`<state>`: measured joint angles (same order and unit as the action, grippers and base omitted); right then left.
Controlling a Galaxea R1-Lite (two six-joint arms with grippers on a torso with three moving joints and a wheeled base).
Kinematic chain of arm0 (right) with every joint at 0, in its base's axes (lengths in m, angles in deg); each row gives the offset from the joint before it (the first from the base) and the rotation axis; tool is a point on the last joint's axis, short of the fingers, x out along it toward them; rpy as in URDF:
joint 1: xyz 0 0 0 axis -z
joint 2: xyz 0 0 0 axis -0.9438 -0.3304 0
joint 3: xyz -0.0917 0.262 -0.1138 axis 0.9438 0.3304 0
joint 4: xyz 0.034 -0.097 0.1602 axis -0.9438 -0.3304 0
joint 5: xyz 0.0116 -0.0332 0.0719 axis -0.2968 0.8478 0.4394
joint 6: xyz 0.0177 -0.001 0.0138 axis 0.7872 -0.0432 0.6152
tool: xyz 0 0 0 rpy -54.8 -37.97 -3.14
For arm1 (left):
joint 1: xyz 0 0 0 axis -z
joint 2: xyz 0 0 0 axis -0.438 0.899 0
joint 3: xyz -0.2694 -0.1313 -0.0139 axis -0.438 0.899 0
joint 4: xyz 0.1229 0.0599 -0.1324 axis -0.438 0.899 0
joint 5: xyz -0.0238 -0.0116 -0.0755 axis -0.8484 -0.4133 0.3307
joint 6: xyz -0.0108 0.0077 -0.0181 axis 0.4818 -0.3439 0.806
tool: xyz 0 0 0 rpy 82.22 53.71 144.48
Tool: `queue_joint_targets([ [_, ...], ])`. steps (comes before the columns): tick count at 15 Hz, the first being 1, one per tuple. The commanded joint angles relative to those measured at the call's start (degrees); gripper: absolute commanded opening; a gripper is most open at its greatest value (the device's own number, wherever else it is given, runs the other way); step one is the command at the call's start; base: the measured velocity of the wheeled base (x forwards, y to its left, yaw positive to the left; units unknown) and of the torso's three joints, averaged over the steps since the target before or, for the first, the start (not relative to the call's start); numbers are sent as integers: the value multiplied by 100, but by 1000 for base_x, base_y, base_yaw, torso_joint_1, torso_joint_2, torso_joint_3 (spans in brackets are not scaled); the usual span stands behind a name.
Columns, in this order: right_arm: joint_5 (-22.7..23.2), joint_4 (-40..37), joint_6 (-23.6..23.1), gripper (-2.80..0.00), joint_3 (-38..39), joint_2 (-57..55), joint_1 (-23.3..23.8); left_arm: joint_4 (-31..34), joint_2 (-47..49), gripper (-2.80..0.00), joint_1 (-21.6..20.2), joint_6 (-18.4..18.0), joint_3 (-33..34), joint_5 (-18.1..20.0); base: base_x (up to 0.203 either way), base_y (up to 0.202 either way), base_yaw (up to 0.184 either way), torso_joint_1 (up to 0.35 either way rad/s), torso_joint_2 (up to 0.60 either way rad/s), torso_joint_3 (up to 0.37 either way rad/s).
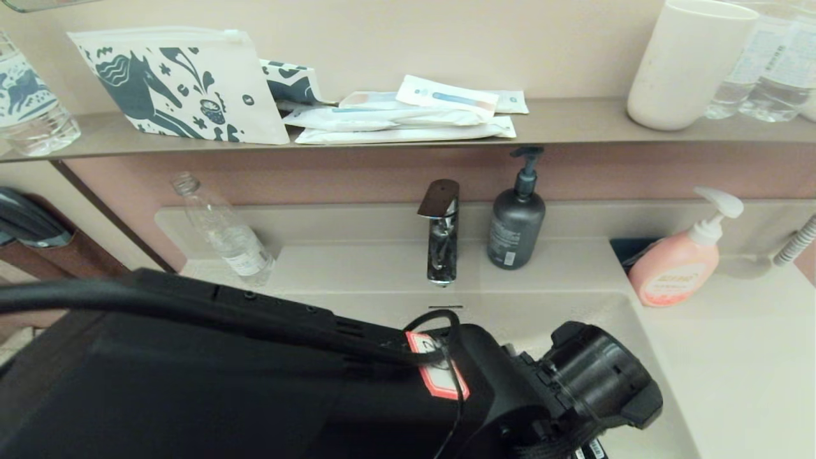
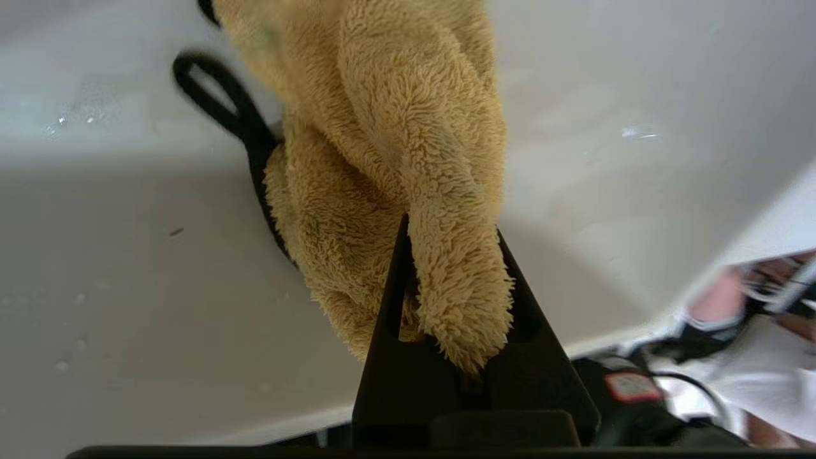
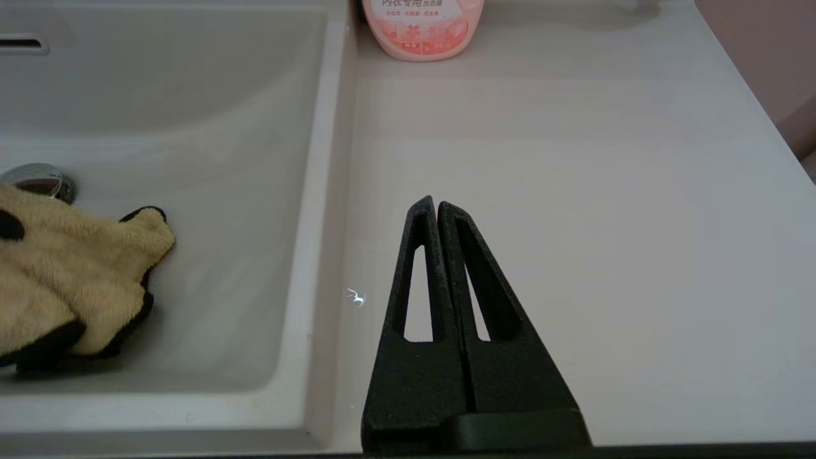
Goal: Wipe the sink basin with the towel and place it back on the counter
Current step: Wipe the sink
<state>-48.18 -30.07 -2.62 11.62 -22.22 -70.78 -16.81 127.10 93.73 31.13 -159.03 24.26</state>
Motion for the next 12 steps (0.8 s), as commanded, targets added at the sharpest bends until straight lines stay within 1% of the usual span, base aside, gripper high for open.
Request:
queue_joint_targets([
  [1,0,1,-3,-280,-1,-7,-1,13,218,-280,205,43,87,-236,0,0,0,0,0,0],
  [2,0,1,-3,-280,-3,-7,-1,5,301,-280,250,36,149,-418,0,0,0,0,0,0],
  [4,-1,1,-3,-280,5,-7,-1,-81,437,-280,293,19,284,-643,0,0,0,0,0,0],
  [5,0,1,-3,-280,-3,-7,-1,-146,465,-280,317,-93,451,-714,0,0,0,0,0,0],
  [6,0,1,-3,-280,5,-7,-1,-308,484,-280,330,-287,601,-833,0,0,0,0,0,0],
  [8,0,1,-3,-280,-3,-7,-1,-823,646,-280,348,-363,721,-1200,0,0,0,0,0,0],
  [9,0,1,-3,-280,-4,-7,-1,-891,759,-280,384,-369,733,-1313,0,0,0,0,0,0],
  [11,0,1,-3,-280,0,-7,-1,-920,757,-280,421,-427,921,-1355,0,0,0,0,0,0],
  [12,0,1,-3,-280,-4,-7,-1,-907,756,-280,414,-570,967,-1344,0,0,0,0,0,0],
])
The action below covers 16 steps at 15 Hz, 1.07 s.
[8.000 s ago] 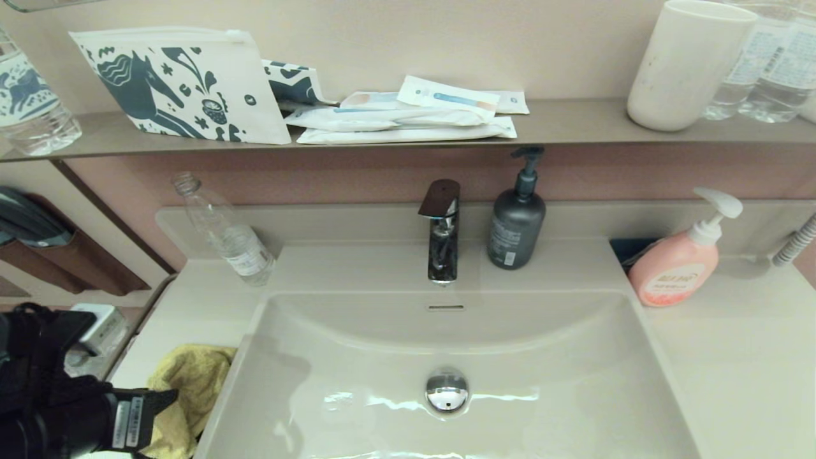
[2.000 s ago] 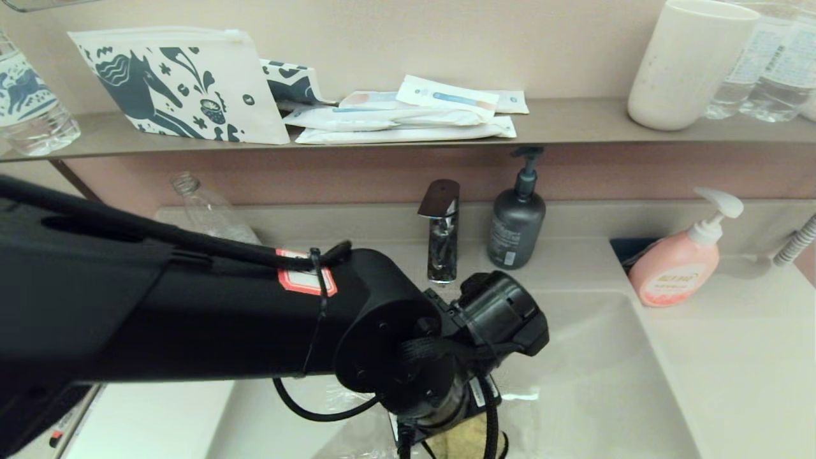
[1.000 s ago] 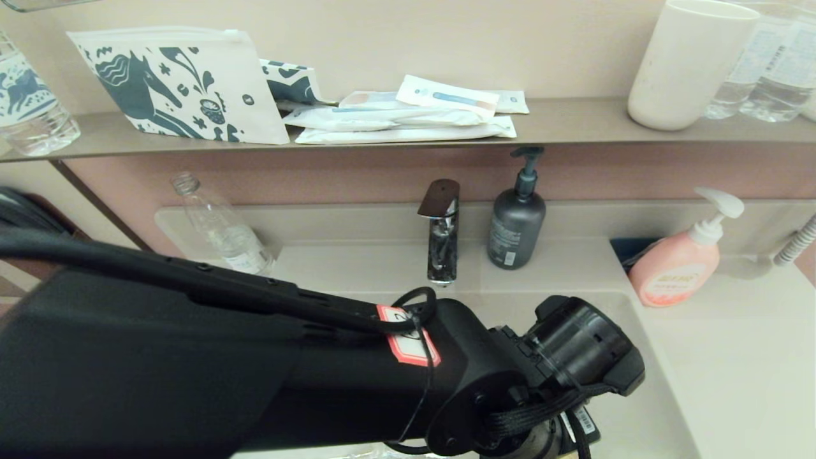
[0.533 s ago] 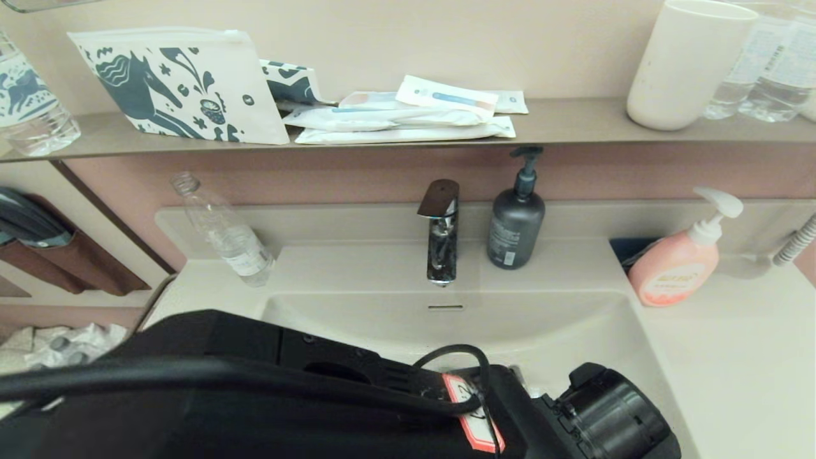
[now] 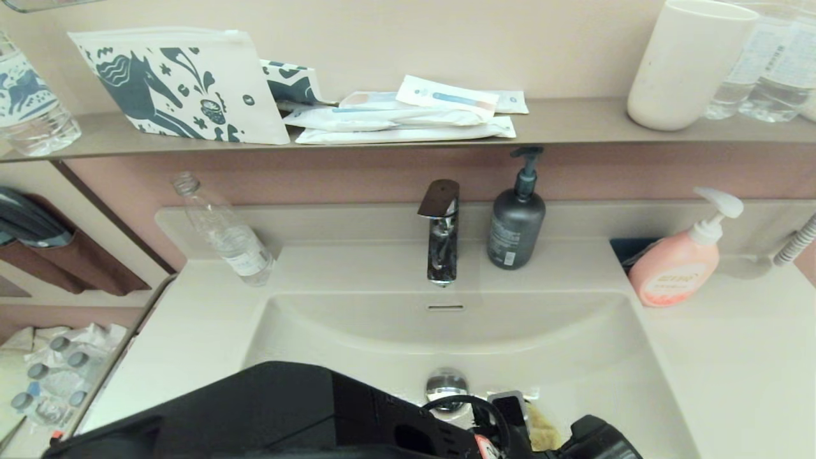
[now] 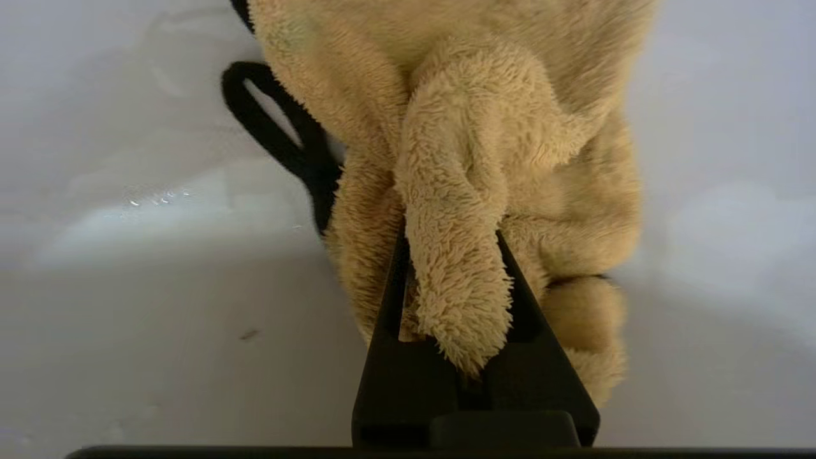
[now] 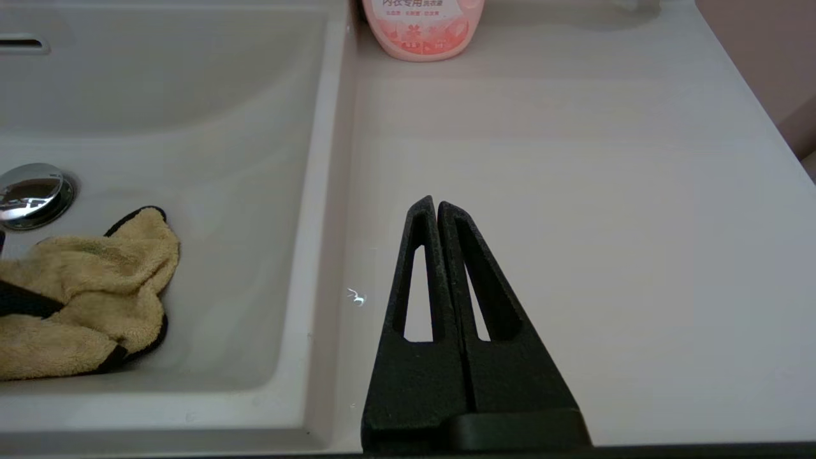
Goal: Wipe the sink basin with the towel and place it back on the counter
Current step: Wipe the sink
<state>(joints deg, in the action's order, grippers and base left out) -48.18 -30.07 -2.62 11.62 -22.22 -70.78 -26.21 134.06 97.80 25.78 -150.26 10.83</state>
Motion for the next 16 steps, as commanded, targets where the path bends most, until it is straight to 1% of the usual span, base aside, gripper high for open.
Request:
queue_joint_targets([
  [1,0,1,-3,-280,-3,-7,-1,42,80,-280,9,-116,197,16,0,0,0,0,0,0],
  [3,0,1,-3,-280,-4,-7,-1,45,171,-280,-8,-214,419,21,0,0,0,0,0,0],
  [6,0,1,-3,-280,-4,-7,-1,43,164,-280,-37,-252,817,29,0,0,0,0,0,0],
  [7,0,1,-3,-280,-4,-7,-1,48,143,-280,-40,-313,1006,51,0,0,0,0,0,0],
  [8,0,1,-3,-280,-4,-7,-1,48,120,-280,-80,-453,1230,62,0,0,0,0,0,0],
  [10,0,1,-3,-280,-3,-7,-1,31,36,-280,-219,-646,1577,73,0,0,0,0,0,0],
  [14,0,1,-3,-280,-1,-7,-1,52,-125,-280,-727,-727,1998,30,0,0,0,0,0,0],
  [16,0,1,-3,-280,-4,-7,-1,34,-358,-280,-999,-1126,2369,38,0,0,0,0,0,0],
])
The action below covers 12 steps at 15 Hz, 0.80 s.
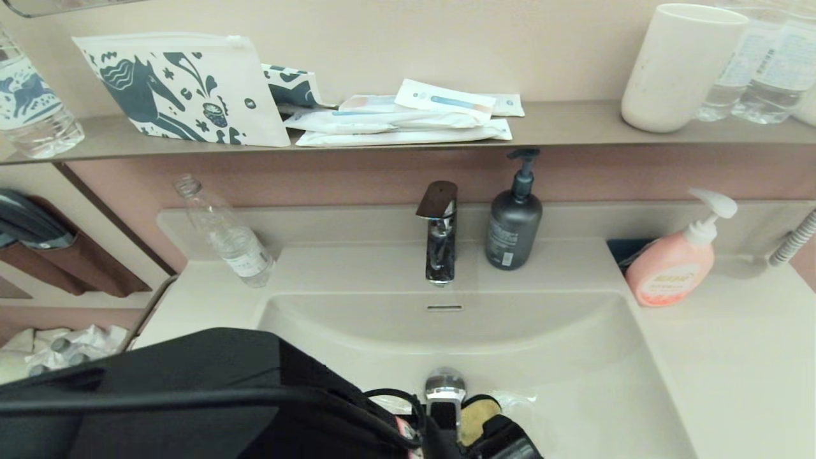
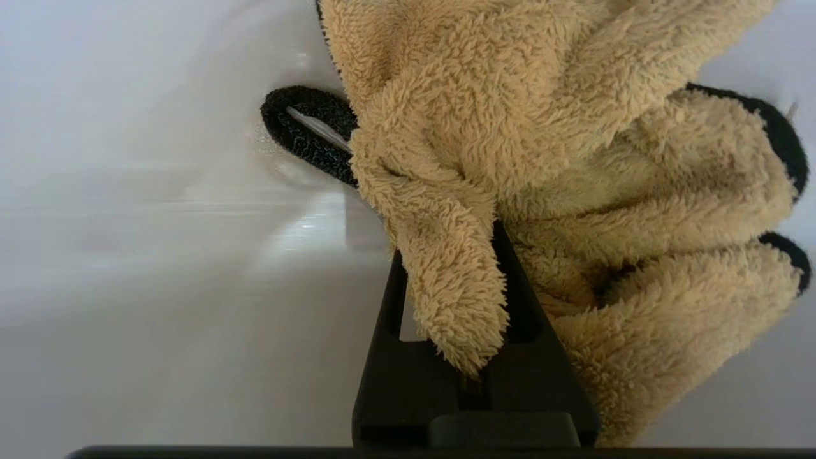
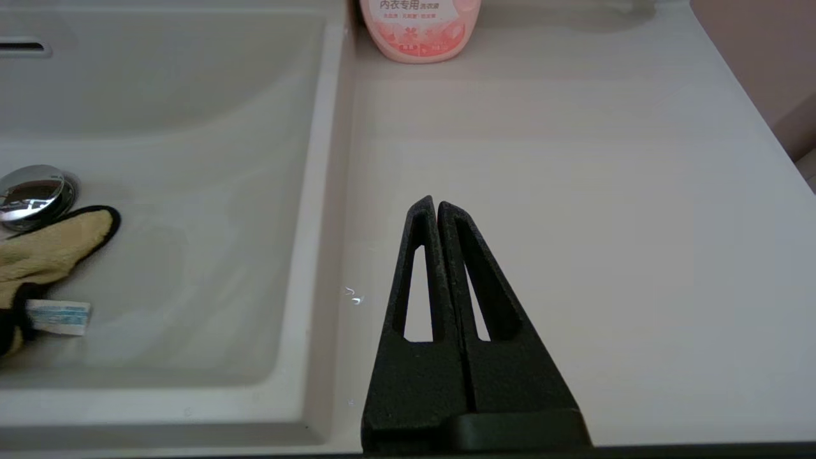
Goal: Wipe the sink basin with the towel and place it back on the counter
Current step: Wipe the sink
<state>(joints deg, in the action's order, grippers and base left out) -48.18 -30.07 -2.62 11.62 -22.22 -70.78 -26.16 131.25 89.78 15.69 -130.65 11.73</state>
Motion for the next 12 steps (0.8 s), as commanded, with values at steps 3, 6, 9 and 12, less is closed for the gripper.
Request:
queue_joint_targets([
  [3,0,1,-3,-280,5,-7,-1,12,-478,-280,-888,-789,826,-50,0,0,0,0,0,0],
  [6,-1,1,-3,-280,-4,-7,-1,-16,-521,-280,-1366,-1301,1103,-88,0,0,0,0,0,0],
  [9,0,1,-3,-280,2,-7,-1,-91,-551,-280,-1665,-1812,1138,-120,0,0,0,0,0,0],
  [12,0,1,-3,-280,-4,-7,-1,-620,-594,-280,-1842,-2460,1218,-347,0,0,0,0,0,0],
])
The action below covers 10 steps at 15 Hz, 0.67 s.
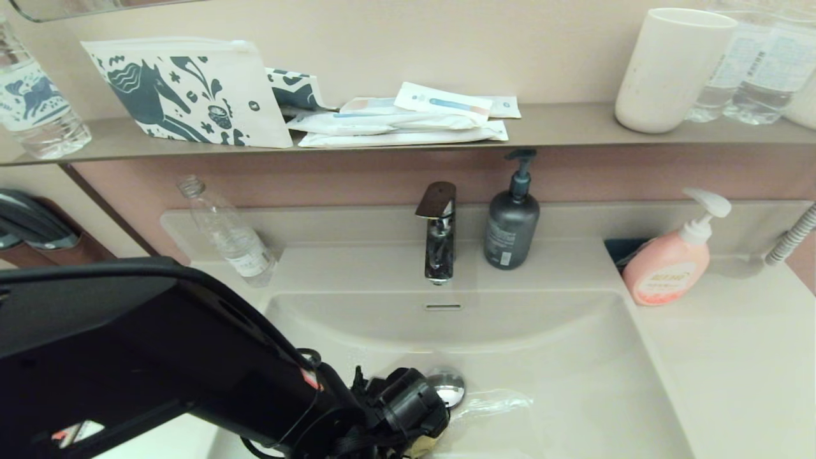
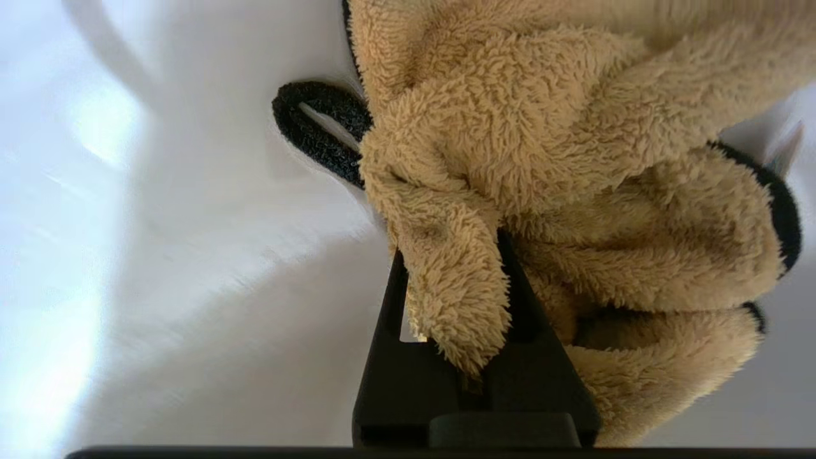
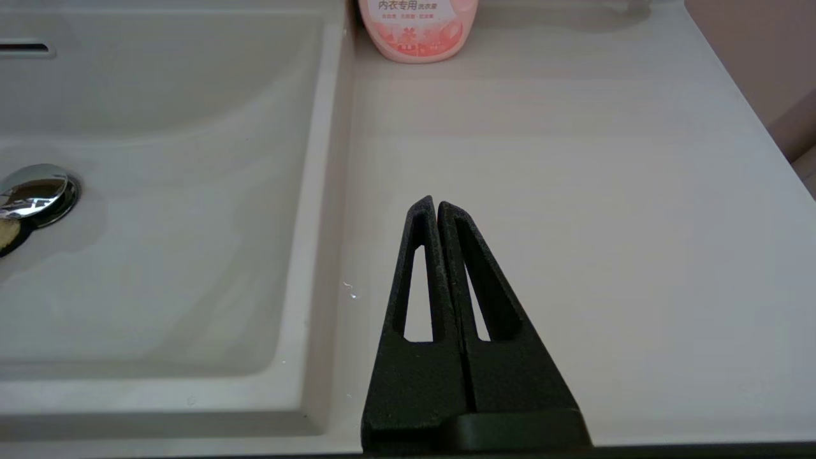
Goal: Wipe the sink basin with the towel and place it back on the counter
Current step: Wipe the sink
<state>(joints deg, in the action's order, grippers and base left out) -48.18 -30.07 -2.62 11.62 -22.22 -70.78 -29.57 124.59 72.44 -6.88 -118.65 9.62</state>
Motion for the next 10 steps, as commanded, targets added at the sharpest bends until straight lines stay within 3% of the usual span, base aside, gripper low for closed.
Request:
queue_joint_targets([
  [1,0,1,-3,-280,-4,-7,-1,-537,92,-280,-205,-451,54,-226,0,0,0,0,0,0],
  [3,0,1,-3,-280,2,-7,-1,-1045,101,-280,-335,-779,149,-287,0,0,0,0,0,0],
  [6,-5,1,-3,-280,3,-7,-1,-1300,147,-280,-509,-1159,169,-420,0,0,0,0,0,0],
  [10,0,1,-3,-280,-3,-7,-1,-1749,294,-280,-796,-1685,206,-898,0,0,0,0,0,0],
])
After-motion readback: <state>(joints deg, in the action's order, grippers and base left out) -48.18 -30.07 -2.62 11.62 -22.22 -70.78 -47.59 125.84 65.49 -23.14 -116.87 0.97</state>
